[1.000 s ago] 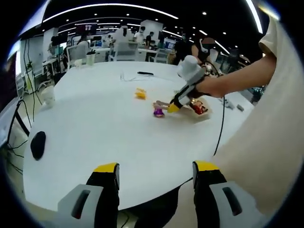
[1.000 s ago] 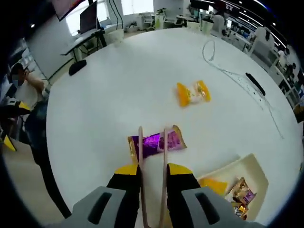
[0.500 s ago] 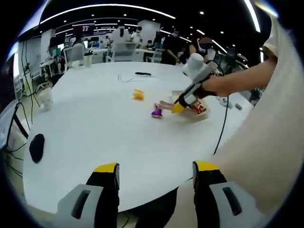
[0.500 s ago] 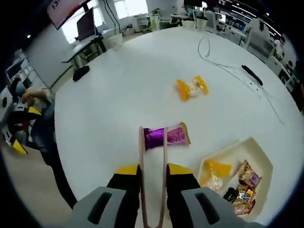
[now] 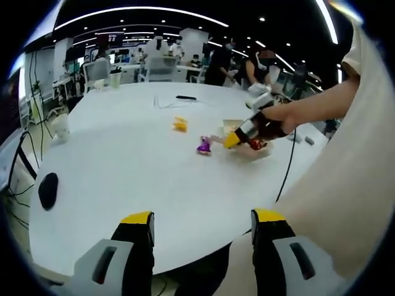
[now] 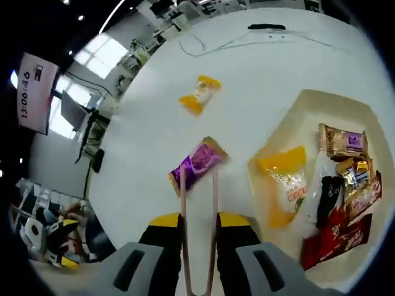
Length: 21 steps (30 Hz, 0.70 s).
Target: Place the target food into the container with the food tongs after gripping and lifting it, then release it inside without dropping or visibly crushing the food.
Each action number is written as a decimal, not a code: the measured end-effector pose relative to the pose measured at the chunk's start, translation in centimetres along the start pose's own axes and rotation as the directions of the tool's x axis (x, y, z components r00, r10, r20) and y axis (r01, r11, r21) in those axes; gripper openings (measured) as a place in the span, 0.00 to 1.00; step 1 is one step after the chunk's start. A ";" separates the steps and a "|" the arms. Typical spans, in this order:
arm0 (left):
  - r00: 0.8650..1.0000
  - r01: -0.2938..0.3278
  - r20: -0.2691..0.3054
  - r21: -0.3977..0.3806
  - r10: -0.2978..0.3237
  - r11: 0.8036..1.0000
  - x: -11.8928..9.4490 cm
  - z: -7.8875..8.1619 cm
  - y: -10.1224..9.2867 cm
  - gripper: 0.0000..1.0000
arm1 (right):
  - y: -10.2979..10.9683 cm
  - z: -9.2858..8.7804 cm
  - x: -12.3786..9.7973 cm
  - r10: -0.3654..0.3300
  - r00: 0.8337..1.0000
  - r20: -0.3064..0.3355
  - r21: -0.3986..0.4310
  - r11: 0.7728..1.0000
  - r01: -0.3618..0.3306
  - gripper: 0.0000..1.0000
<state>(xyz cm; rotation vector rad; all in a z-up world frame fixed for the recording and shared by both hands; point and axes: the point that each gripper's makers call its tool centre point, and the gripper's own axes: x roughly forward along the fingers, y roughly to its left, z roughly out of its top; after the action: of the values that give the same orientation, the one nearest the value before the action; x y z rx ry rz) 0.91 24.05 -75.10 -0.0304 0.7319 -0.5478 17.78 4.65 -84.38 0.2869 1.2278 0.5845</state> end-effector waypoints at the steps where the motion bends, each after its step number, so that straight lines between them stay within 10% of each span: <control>1: 1.000 -0.001 0.000 0.000 0.001 1.000 -0.1 0.0 0.0 0.63 | 0.0 0.0 0.1 0.003 1.000 0.001 0.014 1.000 -0.003 0.20; 8: 1.000 -0.008 -0.004 -0.004 0.008 1.000 -0.5 -0.4 0.0 0.63 | 1.2 2.0 1.0 0.088 0.995 0.040 0.116 0.989 -0.092 0.20; 21: 1.000 -0.014 -0.008 -0.010 0.013 1.000 -0.7 -0.7 0.1 0.62 | 3.3 3.4 3.2 0.098 0.994 -0.037 -0.016 0.995 -0.099 0.20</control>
<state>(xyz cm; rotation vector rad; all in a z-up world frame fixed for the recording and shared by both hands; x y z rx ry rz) 0.07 24.62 -75.22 -0.0323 0.7419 -0.5318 20.81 9.46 -84.16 0.3240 1.2481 0.6880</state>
